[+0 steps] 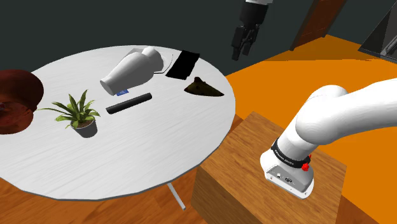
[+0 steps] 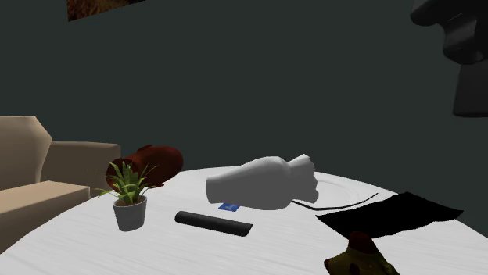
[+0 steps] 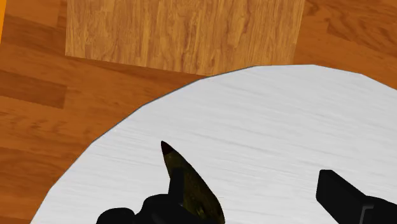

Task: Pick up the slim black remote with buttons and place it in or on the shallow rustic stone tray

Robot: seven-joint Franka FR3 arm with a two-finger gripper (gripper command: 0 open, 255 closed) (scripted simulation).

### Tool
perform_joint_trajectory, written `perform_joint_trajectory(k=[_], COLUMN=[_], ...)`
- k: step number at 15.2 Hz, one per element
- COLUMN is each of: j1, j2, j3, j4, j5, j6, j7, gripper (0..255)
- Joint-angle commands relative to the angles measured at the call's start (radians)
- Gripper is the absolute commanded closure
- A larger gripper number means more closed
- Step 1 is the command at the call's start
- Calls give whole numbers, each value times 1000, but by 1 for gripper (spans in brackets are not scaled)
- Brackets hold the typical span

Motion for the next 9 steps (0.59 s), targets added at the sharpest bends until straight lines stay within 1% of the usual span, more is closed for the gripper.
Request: perform_joint_trajectory(k=[1, 9], j1=[0, 87], j2=[0, 287], j3=[0, 21], j4=[0, 94], j5=[0, -14], j6=[0, 212], j7=[0, -174], gripper=[0, 0])
